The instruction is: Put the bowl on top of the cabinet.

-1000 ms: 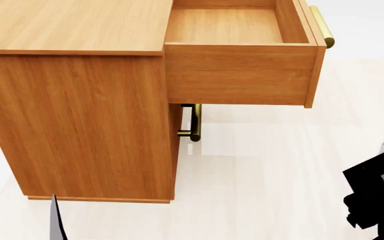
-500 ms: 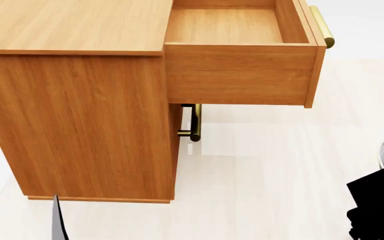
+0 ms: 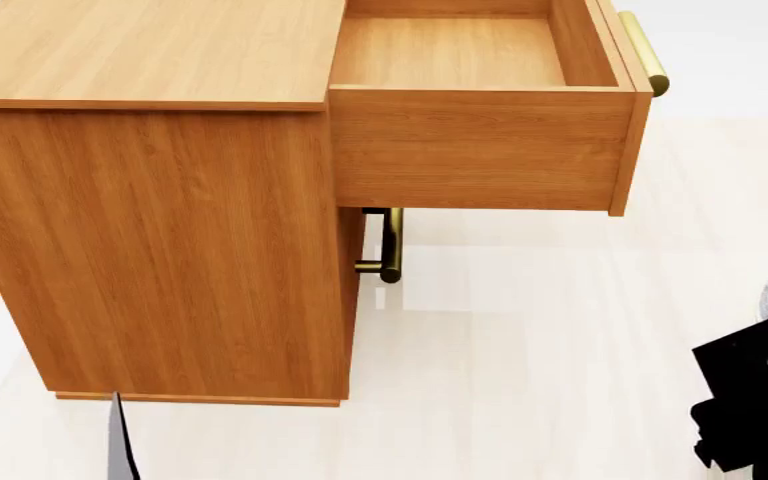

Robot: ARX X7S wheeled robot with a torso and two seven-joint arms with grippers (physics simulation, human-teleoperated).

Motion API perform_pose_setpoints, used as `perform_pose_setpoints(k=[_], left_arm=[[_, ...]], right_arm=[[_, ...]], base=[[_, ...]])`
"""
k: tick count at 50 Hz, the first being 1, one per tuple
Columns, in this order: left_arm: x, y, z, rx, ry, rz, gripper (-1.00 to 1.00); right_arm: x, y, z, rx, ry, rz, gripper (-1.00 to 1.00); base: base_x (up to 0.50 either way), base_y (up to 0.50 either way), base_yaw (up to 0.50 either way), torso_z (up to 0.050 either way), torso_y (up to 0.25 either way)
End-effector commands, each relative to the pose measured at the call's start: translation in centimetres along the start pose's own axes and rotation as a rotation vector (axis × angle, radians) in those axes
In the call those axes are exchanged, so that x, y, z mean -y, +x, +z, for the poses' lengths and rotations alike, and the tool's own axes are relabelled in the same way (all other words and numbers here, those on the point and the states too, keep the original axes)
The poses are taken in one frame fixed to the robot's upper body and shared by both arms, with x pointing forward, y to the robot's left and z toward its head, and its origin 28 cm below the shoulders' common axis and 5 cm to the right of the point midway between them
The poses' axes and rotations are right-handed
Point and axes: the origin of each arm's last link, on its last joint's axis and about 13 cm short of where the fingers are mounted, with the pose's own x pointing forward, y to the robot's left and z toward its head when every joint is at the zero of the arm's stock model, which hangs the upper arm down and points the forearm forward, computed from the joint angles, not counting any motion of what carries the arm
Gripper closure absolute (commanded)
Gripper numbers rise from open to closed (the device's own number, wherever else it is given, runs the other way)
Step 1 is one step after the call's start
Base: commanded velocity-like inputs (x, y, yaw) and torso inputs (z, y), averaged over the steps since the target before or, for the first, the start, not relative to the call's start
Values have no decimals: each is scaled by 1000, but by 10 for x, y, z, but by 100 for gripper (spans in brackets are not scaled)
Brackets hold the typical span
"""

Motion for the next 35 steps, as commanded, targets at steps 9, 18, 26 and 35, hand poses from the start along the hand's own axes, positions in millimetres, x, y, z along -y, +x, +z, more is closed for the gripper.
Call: perform_pose_setpoints(k=[9, 18, 26, 35], left_arm=[[-1, 0, 1, 22, 5, 1, -100], [-1, 0, 1, 22, 5, 1, -100], [0, -1, -1, 21, 4, -2, -100], [0, -2, -1, 22, 3, -1, -100]], right_arm=[[-13, -3, 5, 9, -10, 49, 100], [-12, -2, 4, 37, -80, -8, 100], [-3, 1, 8, 35, -48, -48, 100], [45, 19, 41, 99, 114, -289, 100]], base=[[0, 0, 0, 0, 0], [0, 0, 0, 0, 0], [0, 0, 0, 0, 0], [0, 0, 0, 0, 2]])
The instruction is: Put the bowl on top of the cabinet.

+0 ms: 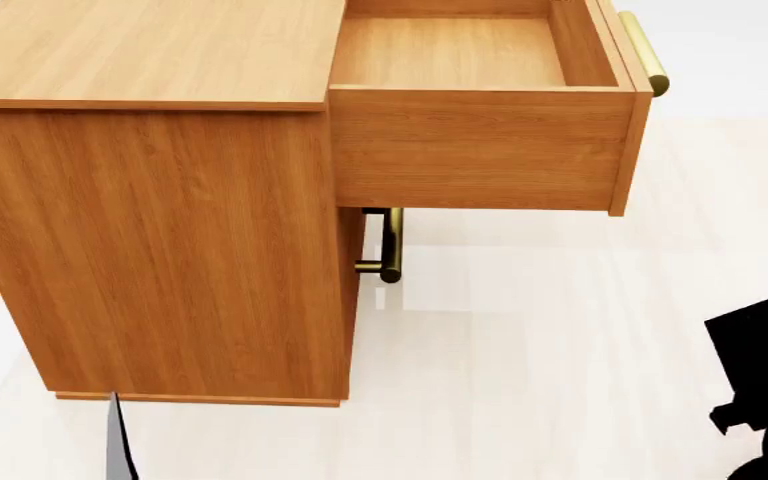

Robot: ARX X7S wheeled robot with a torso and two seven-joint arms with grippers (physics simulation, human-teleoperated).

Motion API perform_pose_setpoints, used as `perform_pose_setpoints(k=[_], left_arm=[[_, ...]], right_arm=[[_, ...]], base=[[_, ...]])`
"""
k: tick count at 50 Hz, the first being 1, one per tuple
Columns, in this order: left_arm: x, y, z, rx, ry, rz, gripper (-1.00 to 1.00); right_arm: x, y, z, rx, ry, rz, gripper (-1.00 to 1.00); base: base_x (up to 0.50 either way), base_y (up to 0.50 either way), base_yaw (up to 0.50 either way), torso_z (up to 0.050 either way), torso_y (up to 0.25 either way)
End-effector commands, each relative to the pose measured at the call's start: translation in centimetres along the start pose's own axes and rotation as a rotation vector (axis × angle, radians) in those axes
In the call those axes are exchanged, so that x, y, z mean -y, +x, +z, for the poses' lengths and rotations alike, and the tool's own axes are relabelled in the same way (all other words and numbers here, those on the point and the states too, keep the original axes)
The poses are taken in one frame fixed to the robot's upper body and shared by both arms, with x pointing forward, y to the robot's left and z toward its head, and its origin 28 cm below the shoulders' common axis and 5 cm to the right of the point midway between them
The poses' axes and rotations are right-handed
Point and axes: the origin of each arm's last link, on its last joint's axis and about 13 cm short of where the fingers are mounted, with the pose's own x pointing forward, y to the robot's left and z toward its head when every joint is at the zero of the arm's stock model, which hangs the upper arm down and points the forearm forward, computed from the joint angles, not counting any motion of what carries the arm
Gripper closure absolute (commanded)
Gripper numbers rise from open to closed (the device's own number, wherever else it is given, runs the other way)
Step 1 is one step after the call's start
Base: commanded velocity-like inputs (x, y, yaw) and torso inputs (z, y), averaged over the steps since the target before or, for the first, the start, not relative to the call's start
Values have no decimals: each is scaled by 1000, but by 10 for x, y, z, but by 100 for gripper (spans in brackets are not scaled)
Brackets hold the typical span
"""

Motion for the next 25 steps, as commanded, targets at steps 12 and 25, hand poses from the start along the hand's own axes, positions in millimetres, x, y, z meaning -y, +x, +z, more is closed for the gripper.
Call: perform_pose_setpoints(k=[12, 25], left_arm=[[-1, -1, 1, 26, 1, -3, -100], [-1, -1, 2, 25, -1, 0, -100]], right_arm=[[108, 21, 93, 227, 212, -334, 100], [154, 16, 138, 329, 217, -381, 100]], base=[[0, 0, 0, 0, 0], [0, 0, 0, 0, 0]])
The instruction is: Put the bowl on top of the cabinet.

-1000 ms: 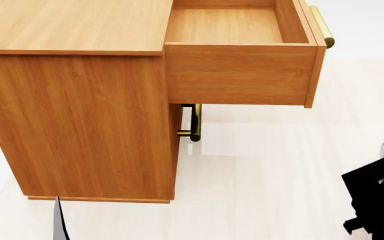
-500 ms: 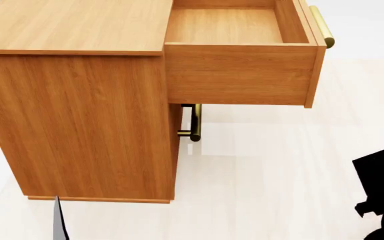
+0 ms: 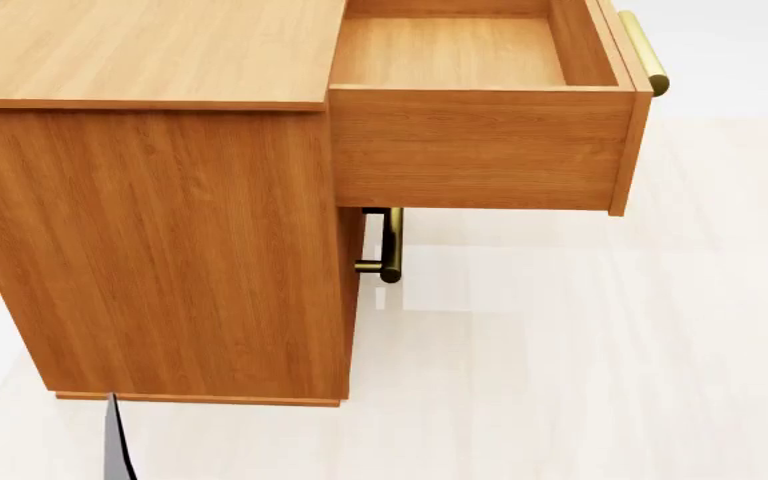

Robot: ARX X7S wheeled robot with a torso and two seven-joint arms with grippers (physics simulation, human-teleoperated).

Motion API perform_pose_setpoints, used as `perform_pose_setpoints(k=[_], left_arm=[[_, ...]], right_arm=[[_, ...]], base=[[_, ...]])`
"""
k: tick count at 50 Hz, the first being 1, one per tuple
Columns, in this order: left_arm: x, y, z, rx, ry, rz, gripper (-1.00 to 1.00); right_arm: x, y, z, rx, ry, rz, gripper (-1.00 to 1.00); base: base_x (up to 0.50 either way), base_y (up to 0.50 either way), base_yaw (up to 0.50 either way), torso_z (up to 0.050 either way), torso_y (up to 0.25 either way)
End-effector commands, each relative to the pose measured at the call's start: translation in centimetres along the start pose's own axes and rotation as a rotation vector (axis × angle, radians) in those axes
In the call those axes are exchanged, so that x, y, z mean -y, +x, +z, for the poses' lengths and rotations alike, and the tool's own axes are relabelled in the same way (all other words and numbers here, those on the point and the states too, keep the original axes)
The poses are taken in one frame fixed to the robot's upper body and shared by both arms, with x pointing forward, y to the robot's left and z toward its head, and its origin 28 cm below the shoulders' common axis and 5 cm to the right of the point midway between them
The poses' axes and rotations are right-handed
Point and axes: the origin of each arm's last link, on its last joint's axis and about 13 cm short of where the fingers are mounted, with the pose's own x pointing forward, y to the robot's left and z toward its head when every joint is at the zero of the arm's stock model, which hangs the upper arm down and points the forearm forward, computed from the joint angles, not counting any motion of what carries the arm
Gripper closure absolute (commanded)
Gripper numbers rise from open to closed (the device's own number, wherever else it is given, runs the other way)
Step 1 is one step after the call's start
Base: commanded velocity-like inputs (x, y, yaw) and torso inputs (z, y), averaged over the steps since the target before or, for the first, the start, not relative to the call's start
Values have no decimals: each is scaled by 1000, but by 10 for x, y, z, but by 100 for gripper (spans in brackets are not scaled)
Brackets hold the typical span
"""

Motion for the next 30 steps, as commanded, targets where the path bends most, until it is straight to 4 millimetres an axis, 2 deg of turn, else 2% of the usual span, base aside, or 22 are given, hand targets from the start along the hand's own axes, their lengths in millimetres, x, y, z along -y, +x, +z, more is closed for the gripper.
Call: perform_pose_setpoints(k=[1, 4, 5, 7, 8, 11, 13, 14, 16, 17, 18, 25, 27, 30], left_arm=[[-1, 0, 1, 22, 0, -3, -100], [0, -1, 1, 22, -1, -4, -100], [0, -1, 1, 22, -2, -7, -100], [0, -1, 2, 24, -1, -6, -100], [-2, 1, 2, 25, -1, -1, -100], [-3, 2, 2, 25, 0, 8, -100], [-3, 2, 2, 25, 0, 8, -100], [-3, 1, 2, 23, -2, 7, -100], [-2, 0, 2, 25, -3, 3, -100], [-3, 1, 3, 27, -3, 5, -100], [-3, 1, 3, 27, -3, 6, -100], [-3, 1, 2, 28, -2, 7, -100], [-3, 1, 2, 27, -4, 6, -100], [-4, 2, 3, 29, -3, 9, -100]], right_arm=[[33, 18, 60, 138, 26, -52, 100], [34, 24, 75, 179, 17, -43, 100], [33, 28, 88, 206, 7, -27, 100], [32, 33, 96, 216, 4, -36, 100], [32, 36, 107, 240, 5, -42, 100], [36, 40, 124, 274, 20, -51, 100], [36, 40, 124, 274, 20, -51, 100], [38, 42, 141, 312, 18, -51, 100], [37, 44, 152, 337, 20, -47, 100], [33, 44, 164, 367, 16, -32, 100], [32, 45, 167, 374, 14, -28, 100], [27, 40, 201, 481, 39, 38, 100], [22, 36, 216, 535, 85, 105, 100], [15, 29, 227, 588, 98, 158, 100]], base=[[0, 0, 0, 0, 0], [0, 0, 0, 0, 3], [0, 0, 0, 0, 0], [0, 0, 0, 0, 0], [0, 0, 0, 0, 0], [0, 0, 0, 0, 0], [0, 0, 0, 0, 0], [0, 0, 0, 0, 0], [0, 0, 0, 0, 0], [0, 0, 0, 0, 0], [0, 0, 0, 0, 0], [0, 0, 0, 0, 0], [0, 0, 0, 0, 5], [0, 0, 0, 0, 0]])
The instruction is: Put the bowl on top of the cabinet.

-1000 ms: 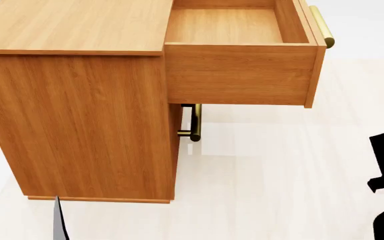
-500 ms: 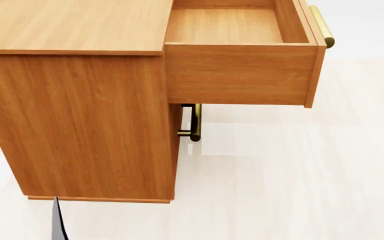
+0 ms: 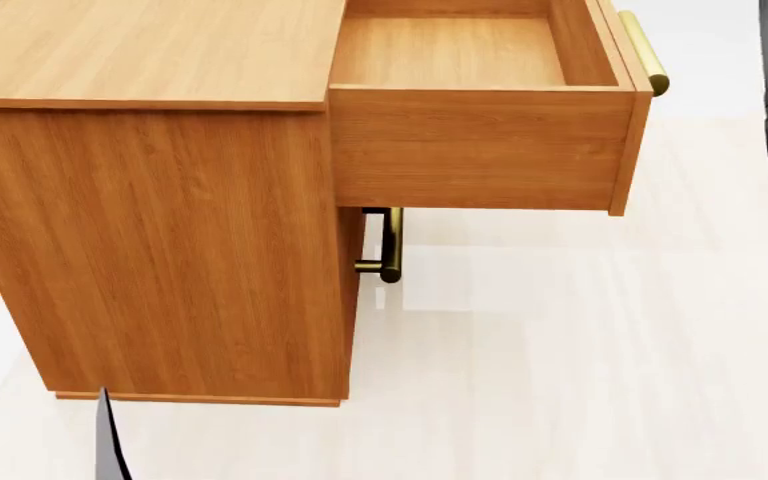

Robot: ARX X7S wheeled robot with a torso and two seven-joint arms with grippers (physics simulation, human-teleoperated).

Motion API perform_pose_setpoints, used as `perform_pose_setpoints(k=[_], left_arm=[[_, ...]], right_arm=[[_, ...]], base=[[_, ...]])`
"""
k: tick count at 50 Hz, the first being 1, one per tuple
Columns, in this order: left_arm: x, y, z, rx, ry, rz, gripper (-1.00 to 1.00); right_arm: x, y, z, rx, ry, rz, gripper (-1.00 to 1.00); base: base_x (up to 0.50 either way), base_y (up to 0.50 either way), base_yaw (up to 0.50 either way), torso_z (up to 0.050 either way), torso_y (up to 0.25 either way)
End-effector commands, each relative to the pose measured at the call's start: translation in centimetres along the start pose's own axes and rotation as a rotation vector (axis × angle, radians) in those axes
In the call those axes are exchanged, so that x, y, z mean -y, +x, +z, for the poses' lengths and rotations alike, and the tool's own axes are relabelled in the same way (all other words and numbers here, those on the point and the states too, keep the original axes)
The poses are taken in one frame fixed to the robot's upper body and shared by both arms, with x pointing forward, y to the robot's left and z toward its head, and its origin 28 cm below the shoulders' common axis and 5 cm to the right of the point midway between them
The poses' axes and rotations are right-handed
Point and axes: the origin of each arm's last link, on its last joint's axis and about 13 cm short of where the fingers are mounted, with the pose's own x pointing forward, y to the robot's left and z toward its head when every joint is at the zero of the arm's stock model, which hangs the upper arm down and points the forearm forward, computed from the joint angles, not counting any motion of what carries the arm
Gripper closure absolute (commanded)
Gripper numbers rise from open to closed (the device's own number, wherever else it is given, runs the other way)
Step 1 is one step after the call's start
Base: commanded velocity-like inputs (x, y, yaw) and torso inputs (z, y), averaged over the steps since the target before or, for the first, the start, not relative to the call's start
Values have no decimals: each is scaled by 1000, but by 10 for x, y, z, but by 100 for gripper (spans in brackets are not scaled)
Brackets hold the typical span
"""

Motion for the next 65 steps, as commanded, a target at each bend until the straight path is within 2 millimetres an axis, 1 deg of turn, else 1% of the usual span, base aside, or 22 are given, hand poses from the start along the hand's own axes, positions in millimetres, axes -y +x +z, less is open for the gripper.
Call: perform_pose_setpoints(k=[1, 8, 12, 13, 20, 23, 25, 28, 31, 33, 37, 40, 44, 50, 51, 54, 60, 61, 63, 65], left_arm=[[-2, 0, 1, 26, 2, 2, -100], [-1, -1, 1, 26, 0, 2, -100], [-1, -1, 1, 26, -3, 1, -100], [-1, -1, 1, 26, -2, 1, -100], [-2, -1, 2, 27, -3, 3, -100], [-2, 0, 2, 26, -4, 3, -100], [-2, 0, 2, 26, -5, 3, -100], [-2, -1, 2, 25, -6, 2, -100], [-2, -1, 3, 25, -10, 1, -100], [-2, 1, 3, 24, -12, 5, -100], [-2, 0, 3, 21, -16, 7, -100], [-1, -1, 4, 22, -24, 3, -100], [-1, -1, 4, 20, -28, 4, -100], [-1, -1, 4, 19, -31, 2, -100], [-1, -1, 5, 20, -31, 2, -100], [-1, -1, 5, 19, -34, 4, -100], [-2, -1, 6, 21, -42, 4, -100], [-2, -1, 7, 21, -45, 7, -100], [-3, -1, 7, 23, -47, 10, -100], [-3, -1, 7, 22, -49, 10, -100]], right_arm=[[-14, 11, 69, 221, 59, 132, 100], [-18, 12, 93, 300, 53, 170, 100], [-15, 12, 114, 383, 33, 222, 100], [-14, 10, 121, 399, 27, 239, 100], [-14, -3, 140, 461, 1, 344, 100], [-15, -10, 153, 502, -13, 416, 100], [-15, -11, 159, 515, -8, 429, 100], [-19, -12, 163, 522, -3, 446, 100], [-30, -18, 166, 533, 20, 513, 100], [-35, -22, 167, 549, -6, 541, 100], [-35, -27, 174, 559, 0, 572, 100], [-34, -27, 180, 570, 4, 583, 100], [-37, -26, 183, 582, 16, 589, 100], [-43, -24, 191, 608, 65, 602, 100], [-43, -25, 195, 615, 98, 606, 100], [-45, -25, 203, 635, 112, 599, 100], [-47, -23, 224, 643, 271, 587, 100], [-47, -25, 231, 622, 358, 609, 100], [-44, -26, 238, 574, 477, 645, 100], [-45, -26, 240, 542, 530, 662, 100]], base=[[0, 0, 0, 0, 0], [0, 0, 0, 0, 0], [0, 0, 0, 0, 0], [0, 0, 0, 0, 0], [0, 0, 0, 0, 1], [0, 0, 0, 0, 0], [0, 0, 0, 0, 0], [0, 0, 0, 0, 0], [0, 0, 0, 0, 0], [0, 0, 0, 0, 0], [0, 0, 0, 0, 3], [0, 0, 0, 0, 0], [0, 0, 0, 0, 0], [0, 0, 0, 0, 0], [0, 0, 0, 0, 0], [0, 0, 0, 0, 3], [0, 0, 0, 0, 0], [0, 0, 0, 0, 0], [0, 0, 0, 0, 0], [0, 0, 0, 0, 0]])
